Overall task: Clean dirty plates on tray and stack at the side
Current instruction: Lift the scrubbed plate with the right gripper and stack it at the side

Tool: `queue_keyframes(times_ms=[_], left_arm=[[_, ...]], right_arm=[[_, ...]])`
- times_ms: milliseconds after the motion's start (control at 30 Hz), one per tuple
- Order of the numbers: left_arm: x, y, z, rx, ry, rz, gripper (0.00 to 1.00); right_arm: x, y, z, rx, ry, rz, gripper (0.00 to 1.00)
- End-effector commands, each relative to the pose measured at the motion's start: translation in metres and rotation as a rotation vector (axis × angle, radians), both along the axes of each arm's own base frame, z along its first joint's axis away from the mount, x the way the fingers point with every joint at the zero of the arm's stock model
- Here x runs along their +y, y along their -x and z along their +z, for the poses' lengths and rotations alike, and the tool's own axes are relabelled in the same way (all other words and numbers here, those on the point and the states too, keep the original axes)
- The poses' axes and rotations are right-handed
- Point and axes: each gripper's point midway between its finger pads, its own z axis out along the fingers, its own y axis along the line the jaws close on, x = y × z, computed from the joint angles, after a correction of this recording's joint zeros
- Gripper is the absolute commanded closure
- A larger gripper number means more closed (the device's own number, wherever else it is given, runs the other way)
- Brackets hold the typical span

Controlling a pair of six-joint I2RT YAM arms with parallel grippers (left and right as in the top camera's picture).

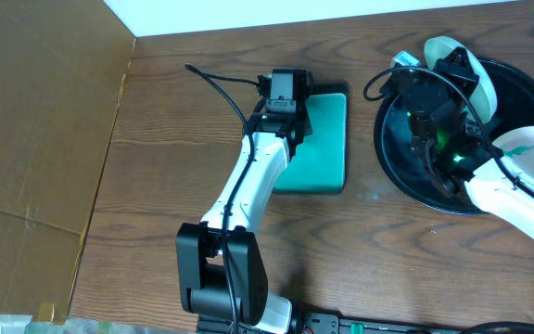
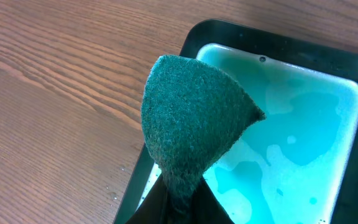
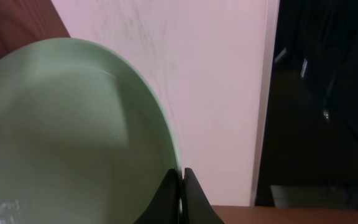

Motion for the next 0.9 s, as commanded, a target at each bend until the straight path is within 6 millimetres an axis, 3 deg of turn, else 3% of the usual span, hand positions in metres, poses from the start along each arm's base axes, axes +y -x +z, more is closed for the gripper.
queue_keyframes(times_ms=[0,133,267,300,533,633,733,867], left_arm=[[0.005,0.001,0.001,-0.003,-0.013,0.022,0.93],[0.005,0.001,0.001,-0.002,-0.013,0.022,0.93],[0.005,0.002,0.001,-0.001,-0.014,0.022,0.93],[0.005,0.002,0.001,0.001,-0.014,0.022,0.93],[0.005,0.003,0.0,0.008,-0.015,0.022,0.93],[0.005,0.003,0.0,0.008,-0.015,0.022,0.93],[0.005,0.003,0.0,0.008,-0.014,0.023,0.93],[0.005,0.003,0.0,0.008,-0.015,0.022,0.93]], right_arm=[[-0.005,0.004,0.018,-0.024,0.026,-0.027,0.99],[-0.005,0.004,0.006,-0.006,-0.064,-0.027,0.99],[-0.003,0.001,-0.038,0.147,-0.198,0.039,0.99],[-0.009,-0.001,-0.041,0.149,-0.242,0.022,0.99],[-0.035,-0.017,0.001,-0.039,-0.459,-0.047,0.99],[-0.049,-0.022,0.01,-0.064,-0.554,-0.057,0.99],[-0.072,-0.029,0.004,-0.031,-0.732,-0.07,0.99],[-0.099,-0.034,-0.019,0.091,-1.005,-0.088,0.99]])
